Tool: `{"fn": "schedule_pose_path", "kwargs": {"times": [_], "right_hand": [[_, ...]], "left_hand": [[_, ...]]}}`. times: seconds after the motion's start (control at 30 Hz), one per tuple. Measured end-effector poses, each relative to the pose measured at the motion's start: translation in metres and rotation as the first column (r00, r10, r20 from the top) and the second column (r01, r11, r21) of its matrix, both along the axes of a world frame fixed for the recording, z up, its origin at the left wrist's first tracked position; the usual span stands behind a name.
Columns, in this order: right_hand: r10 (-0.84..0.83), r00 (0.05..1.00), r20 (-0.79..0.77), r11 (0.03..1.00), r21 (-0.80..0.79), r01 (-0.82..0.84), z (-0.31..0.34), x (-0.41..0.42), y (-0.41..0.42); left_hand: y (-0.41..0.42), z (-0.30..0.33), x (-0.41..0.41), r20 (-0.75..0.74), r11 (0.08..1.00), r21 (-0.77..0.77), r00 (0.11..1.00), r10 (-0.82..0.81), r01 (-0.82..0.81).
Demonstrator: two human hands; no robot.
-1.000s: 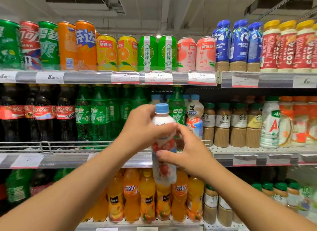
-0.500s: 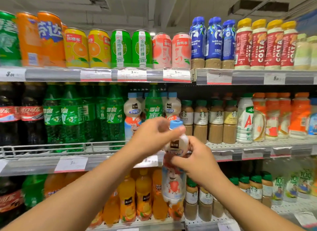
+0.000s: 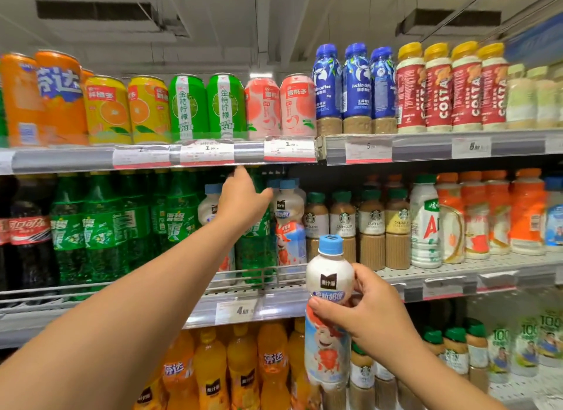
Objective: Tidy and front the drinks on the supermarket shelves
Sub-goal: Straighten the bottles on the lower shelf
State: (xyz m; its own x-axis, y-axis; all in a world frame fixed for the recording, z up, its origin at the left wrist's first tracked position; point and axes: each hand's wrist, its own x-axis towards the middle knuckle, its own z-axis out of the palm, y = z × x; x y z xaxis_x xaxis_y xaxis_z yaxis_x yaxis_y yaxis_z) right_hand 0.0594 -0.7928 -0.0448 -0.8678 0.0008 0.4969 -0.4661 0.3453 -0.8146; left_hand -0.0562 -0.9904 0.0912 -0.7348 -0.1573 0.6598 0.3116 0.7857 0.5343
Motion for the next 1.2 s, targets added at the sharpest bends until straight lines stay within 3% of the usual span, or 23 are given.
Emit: {"fn": "schedule_pose_path", "kwargs": {"times": [0.27, 0.47, 0.83, 1.2], "right_hand": [[0.006, 1.0, 0.022, 1.0, 0.018, -0.006, -0.01, -0.002, 0.016], [0.022, 0.999, 0.041, 1.0, 0.0, -0.022, -0.018, -0.001, 0.016], [0.016, 0.998, 0.059, 1.0, -0.004, -0.016, -0.023, 0.005, 0.015], [0.007, 0.997, 0.074, 1.0, -0.014, -0.006, -0.028, 0.005, 0.023]], "left_hand": [[0.002, 0.003, -0.01, 0.02, 1.0, 0.015, 1.0, 0.005, -0.005], [0.001, -0.005, -0.004, 0.006, 0.996, -0.009, 0.996, -0.09, 0.09], [0.004, -0.009, 0.002, -0.121, 0.991, -0.046, 0.984, -0.132, 0.127], [0.027, -0.014, 0.004, -0.187, 0.958, -0.217, 0.955, -0.229, 0.187]]}}
